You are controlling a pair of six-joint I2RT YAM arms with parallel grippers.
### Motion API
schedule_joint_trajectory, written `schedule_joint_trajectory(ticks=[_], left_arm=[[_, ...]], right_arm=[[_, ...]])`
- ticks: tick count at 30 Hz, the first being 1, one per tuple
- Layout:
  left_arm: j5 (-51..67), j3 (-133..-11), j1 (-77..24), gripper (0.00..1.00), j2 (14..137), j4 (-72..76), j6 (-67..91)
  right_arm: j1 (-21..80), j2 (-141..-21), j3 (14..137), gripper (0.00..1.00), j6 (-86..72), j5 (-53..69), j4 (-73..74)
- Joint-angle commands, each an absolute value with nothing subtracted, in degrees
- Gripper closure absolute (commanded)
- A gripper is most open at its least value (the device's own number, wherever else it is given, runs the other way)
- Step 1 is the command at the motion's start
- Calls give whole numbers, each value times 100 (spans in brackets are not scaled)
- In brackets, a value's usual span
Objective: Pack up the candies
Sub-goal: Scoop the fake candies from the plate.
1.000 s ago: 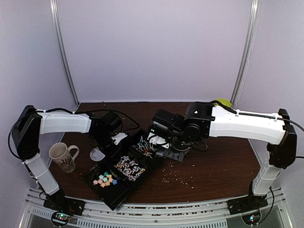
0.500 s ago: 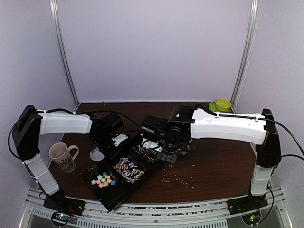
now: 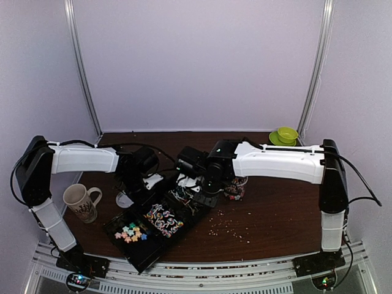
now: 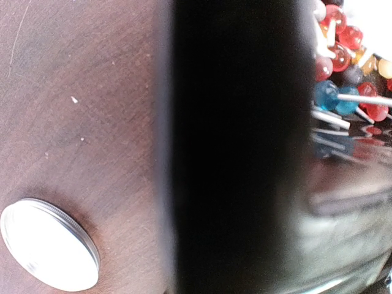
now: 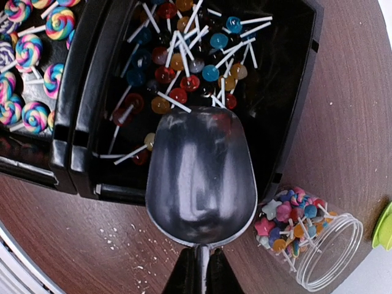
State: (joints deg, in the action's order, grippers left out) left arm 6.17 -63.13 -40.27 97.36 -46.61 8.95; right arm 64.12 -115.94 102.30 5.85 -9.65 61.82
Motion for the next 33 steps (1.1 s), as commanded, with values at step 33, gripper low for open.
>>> schedule_joint_trajectory(ticks=[33], left_arm=[[1386,-6561,-4007,100,9233,-4052,882]], right_arm=[[6198,-10992,6184,100,-283,-282,-739]])
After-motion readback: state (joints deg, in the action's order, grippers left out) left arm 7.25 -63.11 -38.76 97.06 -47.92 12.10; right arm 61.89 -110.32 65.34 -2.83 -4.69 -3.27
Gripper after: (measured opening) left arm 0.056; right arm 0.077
